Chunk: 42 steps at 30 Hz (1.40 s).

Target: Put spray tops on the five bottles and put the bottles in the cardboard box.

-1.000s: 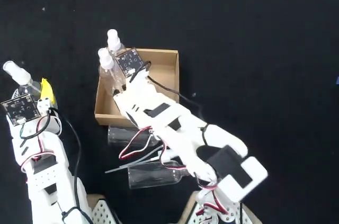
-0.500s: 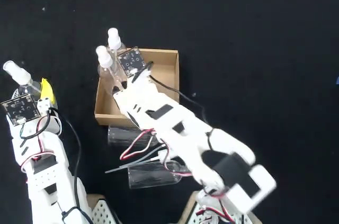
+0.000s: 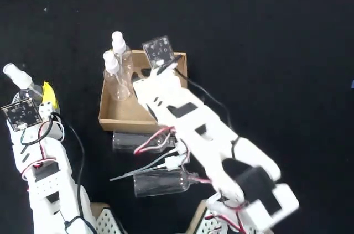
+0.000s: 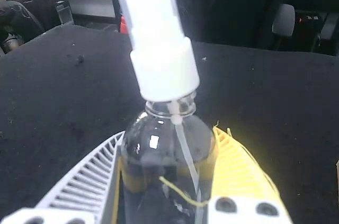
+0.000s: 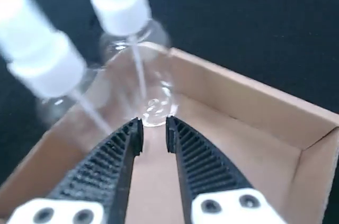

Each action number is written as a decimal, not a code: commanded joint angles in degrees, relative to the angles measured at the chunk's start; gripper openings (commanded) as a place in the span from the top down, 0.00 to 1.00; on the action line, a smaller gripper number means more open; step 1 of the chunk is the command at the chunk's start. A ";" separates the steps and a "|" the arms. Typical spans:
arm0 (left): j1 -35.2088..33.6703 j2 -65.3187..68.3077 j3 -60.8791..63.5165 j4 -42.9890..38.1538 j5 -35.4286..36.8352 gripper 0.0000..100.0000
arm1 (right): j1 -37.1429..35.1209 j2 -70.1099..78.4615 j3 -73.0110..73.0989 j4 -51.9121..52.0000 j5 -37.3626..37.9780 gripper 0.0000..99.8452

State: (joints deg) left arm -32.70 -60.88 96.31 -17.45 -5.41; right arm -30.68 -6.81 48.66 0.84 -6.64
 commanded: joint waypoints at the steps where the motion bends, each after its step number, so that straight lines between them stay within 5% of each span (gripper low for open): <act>1: -0.40 -0.35 0.66 0.35 0.09 0.97 | 4.04 7.52 -9.71 -0.97 -0.35 0.94; 42: -0.48 -0.35 0.66 0.26 0.09 0.97 | -0.79 24.40 -24.22 -1.05 0.00 0.94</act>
State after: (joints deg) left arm -32.70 -60.88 96.31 -17.45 -5.41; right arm -30.15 18.15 28.26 0.84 -6.64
